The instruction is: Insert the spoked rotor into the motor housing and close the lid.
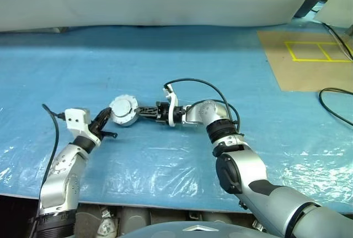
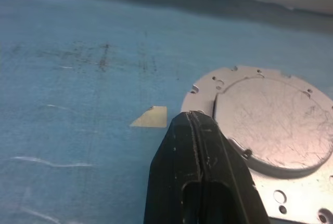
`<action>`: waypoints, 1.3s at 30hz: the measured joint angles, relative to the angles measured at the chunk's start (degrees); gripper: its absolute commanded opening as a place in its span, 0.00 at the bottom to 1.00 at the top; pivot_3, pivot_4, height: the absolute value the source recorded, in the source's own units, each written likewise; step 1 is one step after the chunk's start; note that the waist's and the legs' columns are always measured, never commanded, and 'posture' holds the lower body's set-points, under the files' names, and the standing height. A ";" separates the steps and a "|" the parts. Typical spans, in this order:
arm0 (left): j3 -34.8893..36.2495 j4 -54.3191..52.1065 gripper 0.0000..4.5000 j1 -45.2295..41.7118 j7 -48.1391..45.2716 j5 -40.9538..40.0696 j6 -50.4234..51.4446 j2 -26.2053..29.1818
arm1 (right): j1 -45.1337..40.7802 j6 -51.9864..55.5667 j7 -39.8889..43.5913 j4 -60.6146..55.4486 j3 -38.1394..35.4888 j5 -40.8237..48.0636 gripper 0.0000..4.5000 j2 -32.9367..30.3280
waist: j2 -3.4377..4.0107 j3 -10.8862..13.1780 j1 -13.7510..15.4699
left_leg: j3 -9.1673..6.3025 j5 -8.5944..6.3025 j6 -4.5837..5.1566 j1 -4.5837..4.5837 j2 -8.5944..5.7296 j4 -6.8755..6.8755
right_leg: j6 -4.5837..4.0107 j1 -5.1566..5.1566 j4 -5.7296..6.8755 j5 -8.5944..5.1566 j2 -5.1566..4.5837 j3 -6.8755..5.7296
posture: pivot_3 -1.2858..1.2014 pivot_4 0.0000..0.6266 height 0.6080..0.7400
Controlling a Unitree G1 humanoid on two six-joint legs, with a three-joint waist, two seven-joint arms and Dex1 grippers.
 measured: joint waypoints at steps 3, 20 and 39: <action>1.74 -1.08 0.00 0.44 0.45 -2.96 0.69 -0.71 | -0.01 -0.37 -0.01 0.00 -0.43 0.52 0.24 0.01 | 0.00 0.00 0.06 | -0.02 0.00 0.00 0.00 0.01 0.15 | 0.00 0.04 0.07 0.01 0.00 0.00 | 0.52 0.24 1.00; 6.26 -5.38 0.28 0.41 4.34 -27.26 7.51 -8.81 | -0.18 1.13 -2.12 0.08 -8.39 11.49 0.24 0.13 | -0.04 0.00 0.37 | -0.03 0.00 0.01 -0.03 0.01 0.32 | -0.02 0.06 0.15 0.06 0.00 0.01 | 0.52 0.24 1.00; 5.30 -7.62 0.99 -2.69 15.23 -44.88 11.40 -13.30 | -1.35 2.60 0.69 -0.26 -5.73 14.52 0.24 0.19 | -0.07 0.00 1.30 | -0.08 0.00 0.01 -0.04 0.00 0.55 | 0.00 0.07 0.37 0.08 0.01 0.01 | 0.52 0.24 1.00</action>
